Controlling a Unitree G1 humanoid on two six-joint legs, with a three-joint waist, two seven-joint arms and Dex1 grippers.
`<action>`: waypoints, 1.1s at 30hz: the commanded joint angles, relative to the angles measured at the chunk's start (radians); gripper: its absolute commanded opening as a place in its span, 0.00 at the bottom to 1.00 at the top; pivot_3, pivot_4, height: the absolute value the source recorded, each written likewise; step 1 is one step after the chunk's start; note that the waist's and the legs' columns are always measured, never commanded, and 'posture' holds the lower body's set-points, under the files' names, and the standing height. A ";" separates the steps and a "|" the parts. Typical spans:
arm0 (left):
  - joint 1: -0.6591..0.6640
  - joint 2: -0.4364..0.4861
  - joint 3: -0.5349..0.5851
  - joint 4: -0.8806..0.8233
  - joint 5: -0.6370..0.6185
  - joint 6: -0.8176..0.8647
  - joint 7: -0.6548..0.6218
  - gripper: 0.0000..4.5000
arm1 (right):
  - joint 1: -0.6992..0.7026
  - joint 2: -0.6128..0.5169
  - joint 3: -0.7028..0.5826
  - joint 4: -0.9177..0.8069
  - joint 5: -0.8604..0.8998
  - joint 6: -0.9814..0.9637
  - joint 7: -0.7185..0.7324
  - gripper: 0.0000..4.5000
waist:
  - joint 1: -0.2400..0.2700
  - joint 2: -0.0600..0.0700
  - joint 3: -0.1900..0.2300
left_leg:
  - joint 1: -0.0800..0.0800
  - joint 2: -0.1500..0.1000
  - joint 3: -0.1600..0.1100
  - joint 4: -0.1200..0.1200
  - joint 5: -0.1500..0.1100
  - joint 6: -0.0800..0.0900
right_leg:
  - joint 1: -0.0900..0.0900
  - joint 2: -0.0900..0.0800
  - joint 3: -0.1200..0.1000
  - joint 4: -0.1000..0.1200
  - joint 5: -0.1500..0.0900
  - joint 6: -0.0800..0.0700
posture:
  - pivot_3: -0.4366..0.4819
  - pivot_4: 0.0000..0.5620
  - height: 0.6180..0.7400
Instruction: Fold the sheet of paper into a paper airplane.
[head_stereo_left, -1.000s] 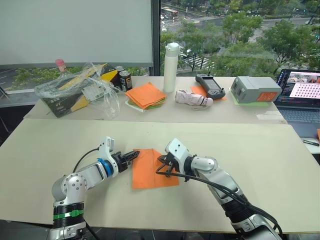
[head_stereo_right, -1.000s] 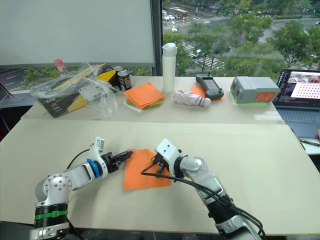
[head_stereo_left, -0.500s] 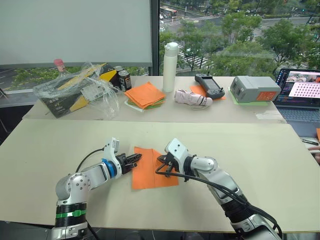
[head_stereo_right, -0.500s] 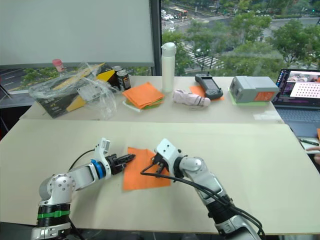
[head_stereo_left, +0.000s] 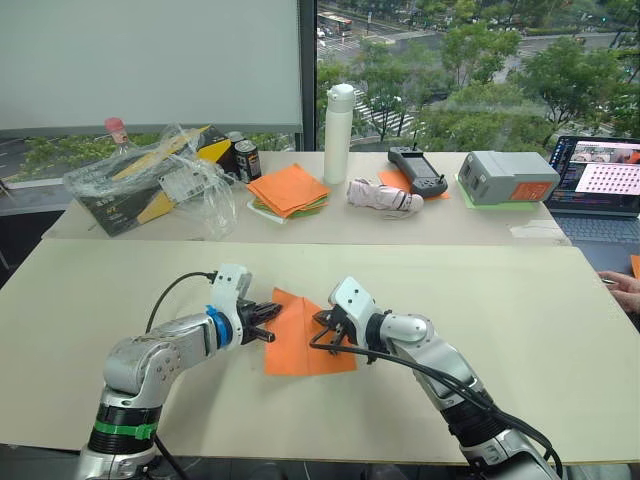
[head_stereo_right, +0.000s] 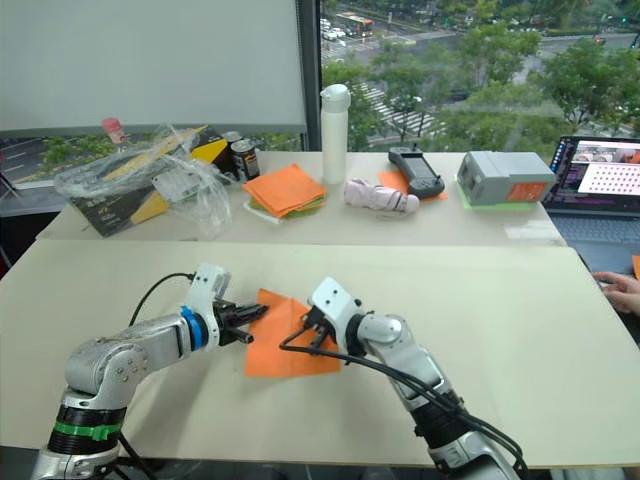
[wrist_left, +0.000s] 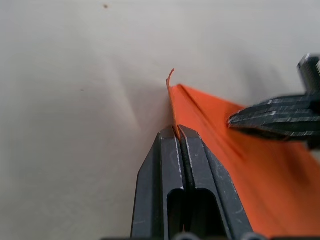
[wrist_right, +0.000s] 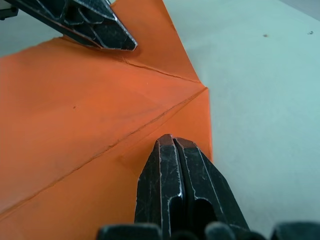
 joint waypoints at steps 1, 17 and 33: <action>-0.017 0.052 -0.081 -0.062 0.089 -0.079 -0.049 0.01 | 0.011 0.003 0.004 -0.012 -0.001 0.013 0.000 0.00 | 0.000 0.000 0.000 | 0.000 0.000 0.000 0.000 0.000 0.000 | 0.000 0.000 0.000 0.000 0.000 0.000 | 0.48 0.27 1.00; -0.065 0.237 -0.428 -0.142 0.516 -0.359 -0.220 0.01 | 0.010 0.011 0.002 -0.012 0.000 0.018 -0.006 0.00 | 0.001 0.000 0.000 | -0.001 0.000 0.000 0.000 0.000 0.000 | 0.000 0.000 0.000 -0.001 0.000 0.000 | 0.48 0.27 1.00; -0.087 0.279 -0.546 -0.060 0.875 -0.589 -0.346 0.01 | 0.002 0.026 -0.018 -0.011 0.016 0.031 -0.010 0.00 | 0.001 0.000 0.001 | -0.001 0.000 0.000 0.000 0.000 0.000 | 0.000 0.001 -0.001 -0.001 0.000 0.000 | 0.48 0.27 1.00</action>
